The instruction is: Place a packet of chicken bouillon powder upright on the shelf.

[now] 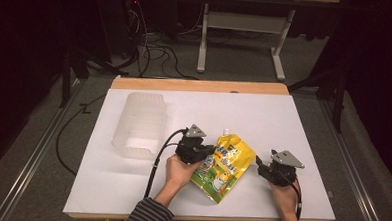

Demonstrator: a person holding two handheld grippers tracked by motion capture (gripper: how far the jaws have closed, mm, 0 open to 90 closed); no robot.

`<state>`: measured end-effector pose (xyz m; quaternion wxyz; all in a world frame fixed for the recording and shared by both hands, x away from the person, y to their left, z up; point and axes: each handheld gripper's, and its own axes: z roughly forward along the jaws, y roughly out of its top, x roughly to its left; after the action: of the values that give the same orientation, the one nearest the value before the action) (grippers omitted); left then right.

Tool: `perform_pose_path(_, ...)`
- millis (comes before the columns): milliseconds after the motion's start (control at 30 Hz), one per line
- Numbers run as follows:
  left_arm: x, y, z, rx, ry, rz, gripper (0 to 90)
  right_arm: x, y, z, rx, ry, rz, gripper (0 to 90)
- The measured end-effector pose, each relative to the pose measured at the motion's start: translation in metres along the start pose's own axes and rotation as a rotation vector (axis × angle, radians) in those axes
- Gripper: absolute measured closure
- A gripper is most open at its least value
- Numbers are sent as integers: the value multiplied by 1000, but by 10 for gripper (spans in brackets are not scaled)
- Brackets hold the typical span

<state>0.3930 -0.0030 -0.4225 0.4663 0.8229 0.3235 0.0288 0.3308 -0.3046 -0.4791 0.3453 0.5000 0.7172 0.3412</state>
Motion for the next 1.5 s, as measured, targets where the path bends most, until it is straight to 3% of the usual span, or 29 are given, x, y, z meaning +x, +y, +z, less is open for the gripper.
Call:
perform_pose_path(33,0,2,-9,-26,-16,-6,888,0,0,0,3,1,-1,378)
perform_pose_path(200,3,5,-25,-62,-25,-13,891,0,0,-2,-14,2,3,371)
perform_pose_path(400,-2,19,-59,-107,28,64,892,-2,-1,-3,-28,3,27,362)
perform_pose_path(433,-2,19,-59,-107,28,64,892,-2,-1,-3,-28,3,27,362)
perform_pose_path(733,-4,35,-109,-178,110,131,893,-2,-1,-2,-26,0,14,359)
perform_pose_path(833,0,38,-126,-214,133,127,893,-1,-1,-2,-26,3,13,358)
perform_pose_path(1000,8,42,-139,-236,146,109,893,-2,-1,-2,-26,-1,17,355)
perform_pose_path(1167,14,46,-151,-262,187,116,893,-2,-1,-2,-25,-1,14,354)
perform_pose_path(1500,38,50,-171,-280,297,107,893,-1,-1,-2,-26,-2,16,349)
